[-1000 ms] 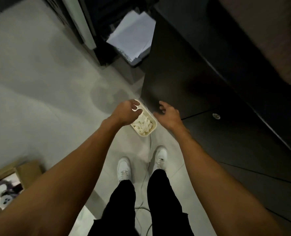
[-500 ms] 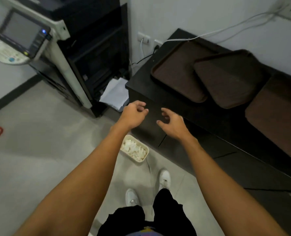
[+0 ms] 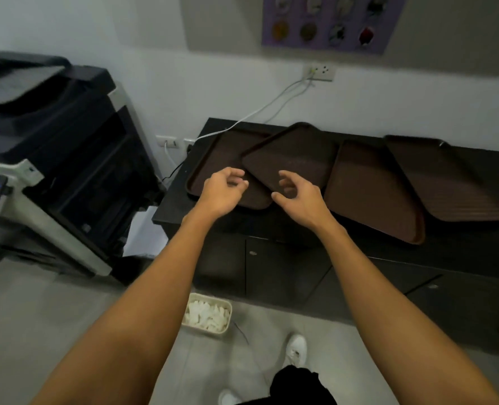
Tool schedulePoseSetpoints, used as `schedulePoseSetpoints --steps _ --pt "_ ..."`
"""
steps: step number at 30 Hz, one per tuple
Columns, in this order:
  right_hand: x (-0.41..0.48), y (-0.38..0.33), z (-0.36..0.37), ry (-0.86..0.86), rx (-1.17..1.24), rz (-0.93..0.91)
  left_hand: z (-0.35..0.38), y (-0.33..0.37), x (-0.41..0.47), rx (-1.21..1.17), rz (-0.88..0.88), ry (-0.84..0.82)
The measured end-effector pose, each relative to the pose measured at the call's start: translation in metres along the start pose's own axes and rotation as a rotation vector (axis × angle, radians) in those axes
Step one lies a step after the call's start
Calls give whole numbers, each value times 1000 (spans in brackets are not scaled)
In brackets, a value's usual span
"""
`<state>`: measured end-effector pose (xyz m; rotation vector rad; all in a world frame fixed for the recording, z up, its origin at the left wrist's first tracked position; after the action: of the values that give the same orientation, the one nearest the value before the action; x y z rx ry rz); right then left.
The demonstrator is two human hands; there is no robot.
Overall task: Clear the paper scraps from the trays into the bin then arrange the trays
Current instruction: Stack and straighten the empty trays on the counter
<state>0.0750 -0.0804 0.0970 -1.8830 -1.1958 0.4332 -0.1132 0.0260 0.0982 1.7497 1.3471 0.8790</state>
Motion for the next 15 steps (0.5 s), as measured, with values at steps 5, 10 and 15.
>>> schedulePoseSetpoints --steps 5,10,15 --pt "22 14 -25 66 6 54 25 26 21 17 27 -33" --pt "50 32 -29 60 -12 99 45 31 45 39 18 -43" --pt "78 59 -21 15 -11 182 64 24 75 39 -9 -37"
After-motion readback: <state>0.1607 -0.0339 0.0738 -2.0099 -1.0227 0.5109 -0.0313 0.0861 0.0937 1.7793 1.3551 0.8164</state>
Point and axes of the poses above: each hand's wrist, its own x-axis towards the middle knuckle, its own z-axis out of the palm, y = z × x, the point moved 3 cm from there along x, towards the middle knuckle, and after that the axes turned 11 degrees about y, right-handed, at the moved point
